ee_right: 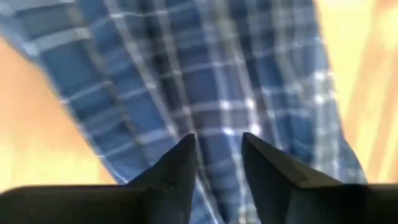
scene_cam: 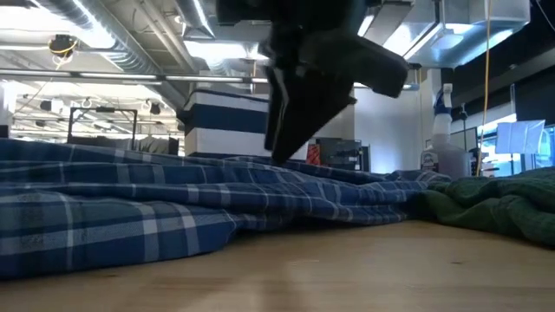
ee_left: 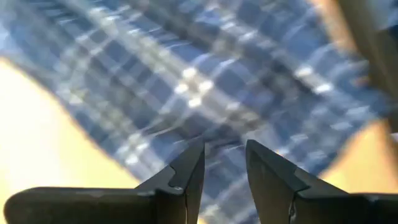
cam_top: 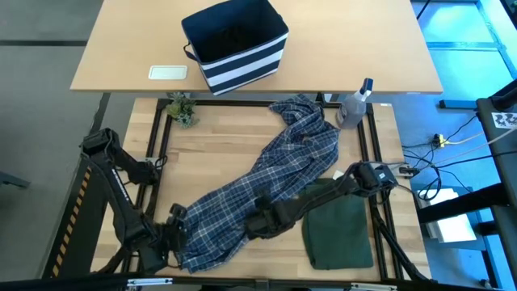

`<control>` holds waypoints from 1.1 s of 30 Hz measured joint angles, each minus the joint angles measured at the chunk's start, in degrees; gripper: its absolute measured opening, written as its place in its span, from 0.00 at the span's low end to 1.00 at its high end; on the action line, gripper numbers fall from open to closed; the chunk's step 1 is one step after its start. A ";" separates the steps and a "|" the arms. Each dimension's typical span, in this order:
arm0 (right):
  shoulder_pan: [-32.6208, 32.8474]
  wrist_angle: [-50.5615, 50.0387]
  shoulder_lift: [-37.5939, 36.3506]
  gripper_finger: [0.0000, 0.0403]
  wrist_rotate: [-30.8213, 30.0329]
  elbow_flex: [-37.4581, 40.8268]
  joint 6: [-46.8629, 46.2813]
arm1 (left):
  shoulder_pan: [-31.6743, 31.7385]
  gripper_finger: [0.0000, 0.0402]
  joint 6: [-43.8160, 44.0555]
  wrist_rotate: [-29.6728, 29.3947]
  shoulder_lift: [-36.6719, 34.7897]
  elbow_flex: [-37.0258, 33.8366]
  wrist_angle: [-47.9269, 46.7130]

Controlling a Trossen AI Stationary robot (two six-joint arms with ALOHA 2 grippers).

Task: Fold Laundry from Bin
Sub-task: Fold the blue checkered pants

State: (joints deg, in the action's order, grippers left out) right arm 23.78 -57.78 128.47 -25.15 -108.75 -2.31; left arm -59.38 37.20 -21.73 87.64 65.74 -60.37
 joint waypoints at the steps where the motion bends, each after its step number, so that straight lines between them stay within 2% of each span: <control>1: -0.28 -0.72 -0.28 0.28 -0.91 -0.06 -1.17 | 0.28 0.28 -0.01 -0.78 0.00 -0.58 -1.10; 5: -2.08 -5.14 -2.35 0.07 -1.68 -0.04 -5.39 | 2.11 0.28 -0.09 -1.53 0.02 -2.92 -2.50; 7: -3.31 -6.44 -3.79 0.02 -3.19 0.84 -6.47 | 3.26 0.26 -0.27 -2.16 0.02 -3.87 -2.16; 10: -5.60 -6.33 -7.34 0.05 -5.09 4.74 -8.32 | 4.58 0.22 -0.27 -3.54 0.04 -5.71 -1.49; 13: -7.96 -4.25 -12.74 0.02 -5.36 11.98 -10.30 | 5.58 0.16 -0.27 -3.65 0.04 -8.35 -0.98; 19: -13.02 10.94 -28.86 0.01 -3.74 35.80 -14.23 | 6.86 0.04 -1.04 -1.35 0.04 -13.50 4.51; 23: -17.48 14.01 -35.87 0.01 -2.23 48.22 -20.05 | 8.06 0.01 -2.05 1.01 0.05 -14.91 8.09; 28: -24.68 14.76 -36.66 0.01 2.81 55.60 -22.59 | 10.75 0.00 -2.55 6.43 0.05 -16.38 12.59; 33: -31.99 18.36 -34.72 0.00 3.76 57.44 -20.81 | 13.32 0.00 -2.92 10.75 0.07 -17.99 16.00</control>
State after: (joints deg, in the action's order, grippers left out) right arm -8.21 -39.42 93.75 -21.39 -51.31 -23.12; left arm -46.06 34.28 -10.98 87.70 47.74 -44.37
